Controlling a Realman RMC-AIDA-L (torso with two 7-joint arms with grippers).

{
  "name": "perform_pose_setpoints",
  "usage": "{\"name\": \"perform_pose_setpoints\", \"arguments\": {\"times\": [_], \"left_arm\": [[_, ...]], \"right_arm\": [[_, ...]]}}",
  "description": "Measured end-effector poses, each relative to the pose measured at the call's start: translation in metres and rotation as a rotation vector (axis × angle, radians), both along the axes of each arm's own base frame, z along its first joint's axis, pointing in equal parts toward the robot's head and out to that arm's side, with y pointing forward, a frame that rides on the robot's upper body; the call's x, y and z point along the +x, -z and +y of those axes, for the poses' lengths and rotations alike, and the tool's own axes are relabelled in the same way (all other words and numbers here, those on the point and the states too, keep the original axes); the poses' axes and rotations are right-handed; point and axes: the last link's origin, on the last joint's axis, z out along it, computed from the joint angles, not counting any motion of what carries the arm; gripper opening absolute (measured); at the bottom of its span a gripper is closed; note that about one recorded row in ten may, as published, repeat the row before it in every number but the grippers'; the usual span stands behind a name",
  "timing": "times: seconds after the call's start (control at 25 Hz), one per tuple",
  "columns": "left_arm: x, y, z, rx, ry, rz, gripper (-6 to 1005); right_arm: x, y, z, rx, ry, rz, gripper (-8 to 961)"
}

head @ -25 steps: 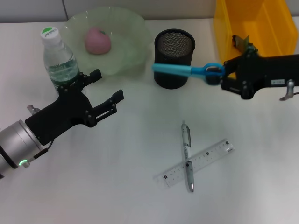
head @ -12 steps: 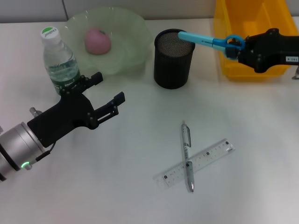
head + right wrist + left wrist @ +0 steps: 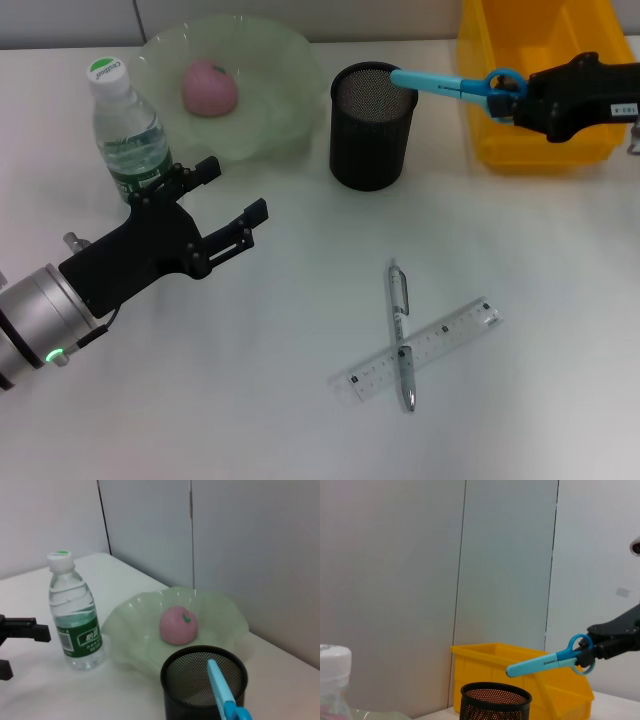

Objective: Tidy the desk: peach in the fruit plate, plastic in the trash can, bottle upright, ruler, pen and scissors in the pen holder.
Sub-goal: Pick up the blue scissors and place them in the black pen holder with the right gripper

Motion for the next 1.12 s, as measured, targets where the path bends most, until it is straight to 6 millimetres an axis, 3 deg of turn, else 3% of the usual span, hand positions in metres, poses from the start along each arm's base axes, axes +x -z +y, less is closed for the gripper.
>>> {"name": "perform_pose_setpoints", "arguments": {"times": [0.24,0.68,1.12], "left_arm": [[0.001,0.0,0.001,0.0,0.003,0.0,801],[0.002,0.001,0.001,0.0,0.004,-0.003,801],[0.002,0.002,0.001,-0.002,0.001,-0.006,801]], "right_arm": [[-0.023,-0.009,0.01,-0.023,0.019,-0.109,108],[-0.072,-0.001,0.032,-0.096,0.05,-0.274,114],[-0.105,0.013,0.046,-0.129,0.1,-0.38,119]]}}
